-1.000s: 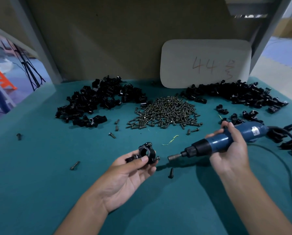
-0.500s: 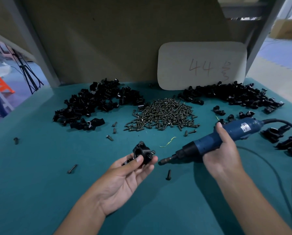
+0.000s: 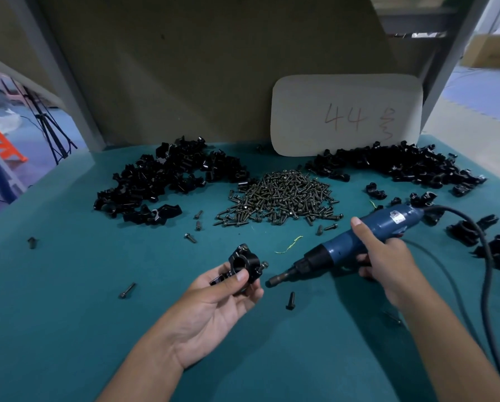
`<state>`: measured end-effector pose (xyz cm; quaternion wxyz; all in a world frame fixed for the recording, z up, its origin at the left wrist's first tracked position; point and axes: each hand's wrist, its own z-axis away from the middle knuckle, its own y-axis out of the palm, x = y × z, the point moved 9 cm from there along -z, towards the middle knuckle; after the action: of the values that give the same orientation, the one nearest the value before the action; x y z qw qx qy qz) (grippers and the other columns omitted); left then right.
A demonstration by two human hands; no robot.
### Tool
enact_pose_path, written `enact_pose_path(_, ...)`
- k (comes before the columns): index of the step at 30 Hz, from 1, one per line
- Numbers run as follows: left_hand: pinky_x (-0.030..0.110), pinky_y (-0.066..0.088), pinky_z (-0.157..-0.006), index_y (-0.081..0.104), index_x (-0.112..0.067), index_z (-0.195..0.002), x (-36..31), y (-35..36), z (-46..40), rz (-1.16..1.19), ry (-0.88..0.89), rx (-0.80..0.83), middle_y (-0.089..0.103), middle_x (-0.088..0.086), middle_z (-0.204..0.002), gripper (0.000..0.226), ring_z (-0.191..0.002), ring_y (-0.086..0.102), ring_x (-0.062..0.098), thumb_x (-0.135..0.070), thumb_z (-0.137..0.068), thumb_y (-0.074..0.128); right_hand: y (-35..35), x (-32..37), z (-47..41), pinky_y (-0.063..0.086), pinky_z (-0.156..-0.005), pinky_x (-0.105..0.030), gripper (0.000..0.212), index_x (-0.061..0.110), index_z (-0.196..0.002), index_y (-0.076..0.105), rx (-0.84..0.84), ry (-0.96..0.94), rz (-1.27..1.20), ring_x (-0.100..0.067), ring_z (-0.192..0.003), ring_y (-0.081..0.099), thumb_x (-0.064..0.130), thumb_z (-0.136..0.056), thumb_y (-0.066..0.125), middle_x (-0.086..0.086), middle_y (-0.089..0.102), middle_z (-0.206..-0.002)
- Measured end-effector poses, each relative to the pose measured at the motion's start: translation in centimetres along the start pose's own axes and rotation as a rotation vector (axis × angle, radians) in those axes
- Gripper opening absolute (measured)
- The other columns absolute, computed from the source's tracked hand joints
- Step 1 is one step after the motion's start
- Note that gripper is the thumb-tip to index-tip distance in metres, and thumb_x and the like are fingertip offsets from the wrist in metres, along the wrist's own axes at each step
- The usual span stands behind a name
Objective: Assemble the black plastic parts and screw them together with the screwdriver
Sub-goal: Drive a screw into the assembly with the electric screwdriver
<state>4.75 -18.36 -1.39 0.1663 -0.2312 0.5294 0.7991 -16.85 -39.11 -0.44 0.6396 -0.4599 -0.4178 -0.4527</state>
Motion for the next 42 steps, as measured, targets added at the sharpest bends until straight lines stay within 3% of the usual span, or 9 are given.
enact_pose_path(6, 0.042, 0.061, -0.080, 0.049, 0.008, -0.136, -0.3, 0.1, 0.0, 0.001, 0.022, -0.002, 0.071, 0.025, -0.105, 0.080, -0.089, 0.070, 0.030, 0.006, -0.063, 0.082, -1.3, 0.7, 0.1, 0.047, -0.049, -0.030, 0.086, 0.009, -0.080, 0.070, -0.070, 0.004, 0.531, -0.017, -0.039, 0.060, 0.090, -0.080, 0.038, -0.004, 0.067, -0.050)
enact_pose_path(10, 0.042, 0.061, -0.081, 0.055, 0.011, -0.130, -0.3, 0.0, 0.1, -0.014, 0.020, -0.005, 0.070, 0.029, -0.112, 0.073, -0.091, 0.071, 0.031, 0.008, -0.063, 0.082, -1.3, 1.0, -0.7, 0.059, -0.080, -0.047, 0.070, 0.010, -0.119, 0.068, -0.013, -0.006, 0.853, -0.037, -0.087, 0.070, 0.067, -0.098, 0.034, -0.020, 0.072, -0.094)
enact_pose_path(13, 0.040, 0.062, -0.081, 0.065, 0.012, -0.120, -0.2, 0.1, 0.0, -0.030, 0.037, 0.011, 0.070, 0.029, -0.113, 0.056, -0.092, 0.071, 0.032, 0.009, -0.066, 0.081, -1.0, 2.9, 0.8, 0.053, -0.068, -0.039, 0.045, 0.021, -0.123, 0.065, 0.017, -0.113, 1.096, -0.027, -0.079, 0.062, 0.049, -0.105, 0.035, -0.010, 0.067, -0.095)
enact_pose_path(15, 0.038, 0.061, -0.082, 0.066, 0.010, -0.117, -0.1, 0.2, -0.1, -0.053, 0.061, 0.012, 0.070, 0.028, -0.115, 0.045, -0.094, 0.072, 0.031, 0.010, -0.074, 0.076, 1.4, 5.2, 3.3, 0.053, -0.062, -0.035, 0.046, 0.026, -0.096, 0.070, 0.059, -0.361, 0.981, -0.018, -0.070, 0.061, 0.057, -0.100, 0.035, 0.000, 0.067, -0.079)
enact_pose_path(18, 0.036, 0.061, -0.085, 0.062, 0.007, -0.122, -0.4, 0.1, -0.3, -0.108, 0.112, 0.006, 0.070, 0.025, -0.118, 0.046, -0.100, 0.072, 0.029, 0.009, -0.077, 0.072, 7.7, 7.5, 10.1, 0.046, -0.059, -0.020, 0.056, 0.030, -0.073, 0.062, 0.379, -0.621, 0.632, -0.005, -0.062, 0.061, 0.077, -0.089, 0.035, 0.013, 0.069, -0.070)
enact_pose_path(24, 0.035, 0.059, -0.090, 0.063, 0.004, -0.122, -0.7, 0.1, -0.2, -0.202, 0.148, 0.003, 0.069, 0.022, -0.123, 0.048, -0.113, 0.069, 0.031, 0.005, -0.076, 0.075, 10.3, 7.0, 11.6, 0.044, -0.061, -0.027, 0.042, 0.025, -0.080, 0.058, 0.487, -0.781, 0.568, -0.013, -0.068, 0.058, 0.063, -0.093, 0.044, 0.006, 0.064, -0.071)
enact_pose_path(34, 0.033, 0.060, -0.088, 0.053, 0.005, -0.128, -0.4, 0.1, -0.1, -0.323, 0.160, -0.031, 0.069, 0.023, -0.119, 0.054, -0.108, 0.071, 0.030, 0.001, -0.077, 0.073, 10.1, 5.7, 11.7, 0.037, -0.065, -0.007, 0.007, 0.023, -0.092, 0.066, 0.437, -0.900, 0.486, 0.003, -0.075, 0.057, 0.023, -0.099, 0.064, 0.023, 0.060, -0.076)
enact_pose_path(39, 0.031, 0.061, -0.080, 0.057, -0.001, -0.127, -0.6, 0.1, 0.0, -0.341, 0.165, -0.055, 0.072, 0.024, -0.115, 0.055, -0.100, 0.073, 0.034, 0.002, -0.075, 0.073, 10.0, 5.4, 12.2, 0.039, -0.072, -0.006, 0.004, 0.021, -0.098, 0.068, 0.410, -0.940, 0.441, 0.001, -0.084, 0.060, 0.021, -0.098, 0.064, 0.018, 0.065, -0.086)
enact_pose_path(42, 0.033, 0.061, -0.088, 0.058, -0.005, -0.127, -0.6, 0.1, 0.1, -0.393, 0.154, -0.064, 0.071, 0.024, -0.118, 0.054, -0.101, 0.073, 0.031, 0.001, -0.076, 0.073, 9.9, 5.6, 12.7, 0.038, -0.074, -0.004, 0.007, 0.020, -0.100, 0.069, 0.365, -0.996, 0.425, 0.004, -0.087, 0.059, 0.023, -0.097, 0.063, 0.017, 0.065, -0.089)
